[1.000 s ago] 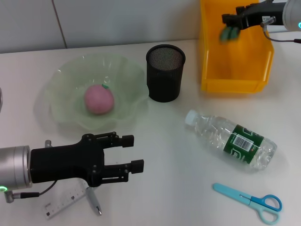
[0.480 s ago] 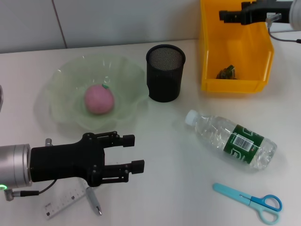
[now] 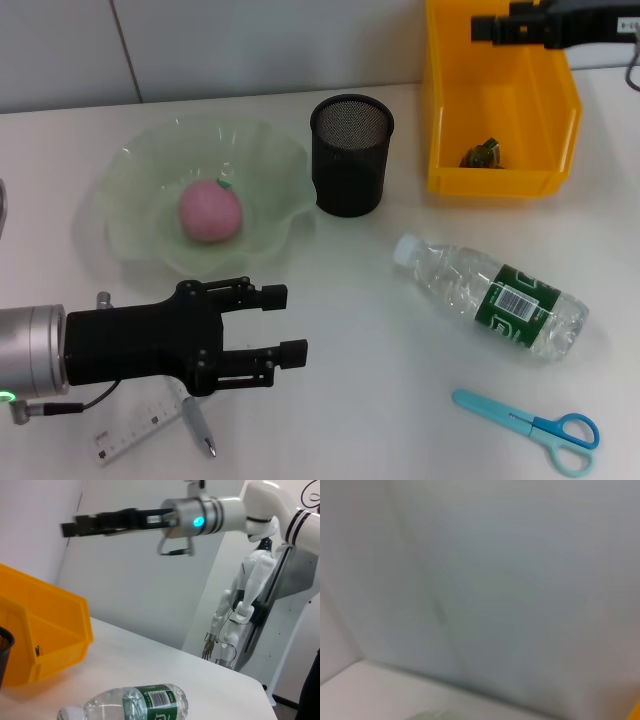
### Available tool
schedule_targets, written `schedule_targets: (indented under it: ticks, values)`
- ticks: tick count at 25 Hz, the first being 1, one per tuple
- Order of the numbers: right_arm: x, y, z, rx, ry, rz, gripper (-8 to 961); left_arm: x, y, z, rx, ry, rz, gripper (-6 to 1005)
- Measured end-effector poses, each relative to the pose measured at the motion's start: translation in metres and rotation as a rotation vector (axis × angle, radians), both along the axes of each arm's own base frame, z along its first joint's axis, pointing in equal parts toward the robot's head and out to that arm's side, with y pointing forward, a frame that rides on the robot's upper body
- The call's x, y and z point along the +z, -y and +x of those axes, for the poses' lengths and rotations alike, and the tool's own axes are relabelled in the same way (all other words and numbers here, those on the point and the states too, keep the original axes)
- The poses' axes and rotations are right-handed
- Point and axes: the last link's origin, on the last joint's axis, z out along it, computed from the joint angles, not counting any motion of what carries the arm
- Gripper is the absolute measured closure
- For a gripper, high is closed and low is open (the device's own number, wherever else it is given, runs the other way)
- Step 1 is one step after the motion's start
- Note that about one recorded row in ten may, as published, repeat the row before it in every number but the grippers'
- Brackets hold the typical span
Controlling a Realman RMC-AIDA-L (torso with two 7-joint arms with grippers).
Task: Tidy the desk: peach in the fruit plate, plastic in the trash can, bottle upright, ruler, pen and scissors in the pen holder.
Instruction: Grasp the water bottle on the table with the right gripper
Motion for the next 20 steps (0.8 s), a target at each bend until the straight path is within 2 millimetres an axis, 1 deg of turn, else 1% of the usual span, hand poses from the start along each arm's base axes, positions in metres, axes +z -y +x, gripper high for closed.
schedule_targets:
  ticks: [1,2,3,4,5,6,7,8,9,11,12,15,17,20]
  values:
    - [0.002,0.012,-0.006,0.021,0.010,-0.077,175,0.000,0.000,0.000,0.000,0.000,0.000,259]
    - [0.002,0.012,-0.006,0.021,0.010,-0.077,175,0.000,0.000,0.000,0.000,0.000,0.000,259]
    - [0.001,0.023,-0.011,0.030,0.046,-0.172,175,0.000,0.000,0.000,0.000,0.000,0.000,259]
    - [0.001,0.023,-0.011,0.030,0.046,-0.172,175,0.000,0.000,0.000,0.000,0.000,0.000,259]
    - [0.001,0.028,-0.014,0.028,0.073,-0.214,175,0.000,0.000,0.000,0.000,0.000,0.000,259]
    - [-0.002,0.037,-0.018,0.012,0.144,-0.310,175,0.000,0.000,0.000,0.002,-0.001,0.001,259]
    - [-0.002,0.037,-0.018,0.012,0.144,-0.310,175,0.000,0.000,0.000,0.002,-0.001,0.001,259]
    - [-0.006,0.045,-0.022,-0.017,0.229,-0.398,175,0.000,0.000,-0.001,0.004,-0.002,0.002,259]
    - [-0.006,0.045,-0.022,-0.017,0.229,-0.398,174,0.000,0.000,-0.001,0.005,-0.003,0.003,259]
    - [-0.010,0.053,-0.025,-0.066,0.341,-0.466,174,0.000,0.001,-0.003,0.010,-0.004,0.004,259]
    - [-0.010,0.053,-0.025,-0.066,0.341,-0.466,174,0.000,0.001,-0.003,0.010,-0.004,0.004,259]
    - [-0.015,0.057,-0.026,-0.106,0.447,-0.515,174,0.000,0.001,-0.004,0.014,-0.006,0.006,259]
    - [-0.022,0.059,-0.025,-0.163,0.559,-0.579,174,0.000,0.001,-0.004,0.014,-0.006,0.006,259]
    - [-0.025,0.059,-0.024,-0.177,0.585,-0.592,173,0.000,0.001,-0.004,0.015,-0.006,0.006,259]
